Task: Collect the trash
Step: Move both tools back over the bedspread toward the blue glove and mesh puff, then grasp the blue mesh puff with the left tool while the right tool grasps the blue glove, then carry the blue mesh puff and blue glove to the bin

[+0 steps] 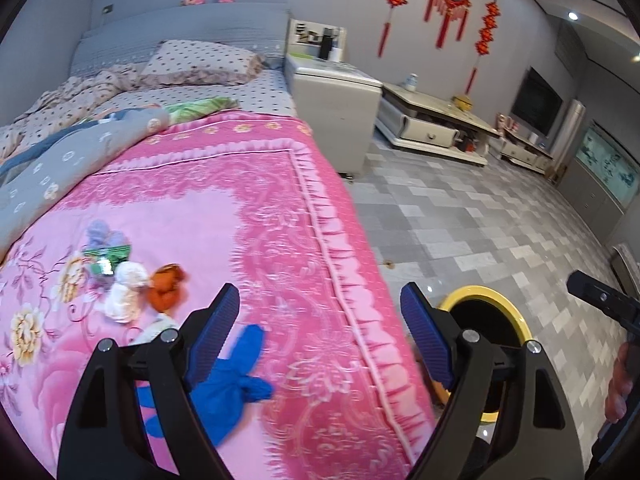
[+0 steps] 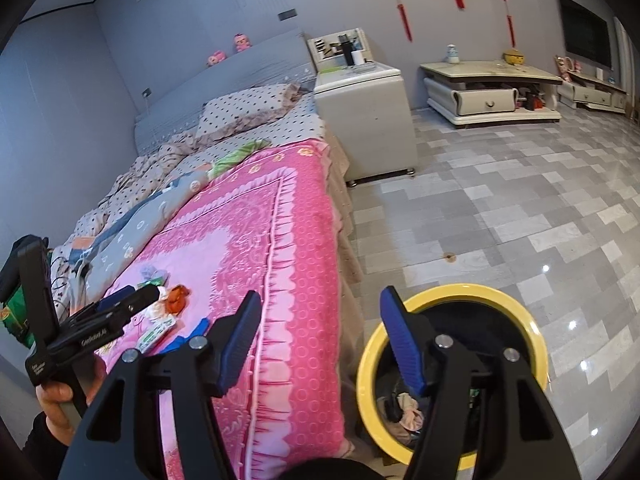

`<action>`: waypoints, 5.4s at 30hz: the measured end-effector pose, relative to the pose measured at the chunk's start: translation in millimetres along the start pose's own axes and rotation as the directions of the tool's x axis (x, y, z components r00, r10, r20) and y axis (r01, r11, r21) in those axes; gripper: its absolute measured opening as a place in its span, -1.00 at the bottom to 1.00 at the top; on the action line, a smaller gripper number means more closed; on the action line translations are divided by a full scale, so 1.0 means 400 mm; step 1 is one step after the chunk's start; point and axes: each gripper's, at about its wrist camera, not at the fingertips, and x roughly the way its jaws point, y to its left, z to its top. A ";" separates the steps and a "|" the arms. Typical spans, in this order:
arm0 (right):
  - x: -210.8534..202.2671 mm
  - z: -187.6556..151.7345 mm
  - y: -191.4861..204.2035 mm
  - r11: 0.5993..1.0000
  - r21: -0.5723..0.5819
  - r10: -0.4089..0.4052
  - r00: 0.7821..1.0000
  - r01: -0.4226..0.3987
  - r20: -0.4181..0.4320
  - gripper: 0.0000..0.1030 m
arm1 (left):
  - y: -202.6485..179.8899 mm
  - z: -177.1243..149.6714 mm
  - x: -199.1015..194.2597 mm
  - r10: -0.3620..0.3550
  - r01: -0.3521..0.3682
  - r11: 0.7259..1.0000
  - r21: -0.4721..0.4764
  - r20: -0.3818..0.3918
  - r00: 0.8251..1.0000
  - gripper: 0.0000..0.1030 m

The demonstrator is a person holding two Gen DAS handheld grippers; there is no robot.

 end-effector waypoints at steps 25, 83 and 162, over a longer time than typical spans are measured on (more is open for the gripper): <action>0.360 -0.151 0.433 0.947 -0.206 0.179 0.936 -0.248 -0.303 0.47 | 0.673 0.075 0.132 0.340 -0.349 0.912 -0.217 -0.077 0.937 0.56; 0.520 -0.300 0.613 0.849 -0.422 0.127 0.898 -0.318 -0.422 -0.64 | 0.802 0.118 0.355 0.259 -0.286 0.926 -0.247 -0.137 0.956 -0.24; -0.082 -0.113 0.116 0.984 -0.176 0.015 1.000 -0.013 0.011 -0.64 | 0.066 -0.017 -0.063 -0.088 0.085 0.993 -0.080 -0.040 0.995 -0.24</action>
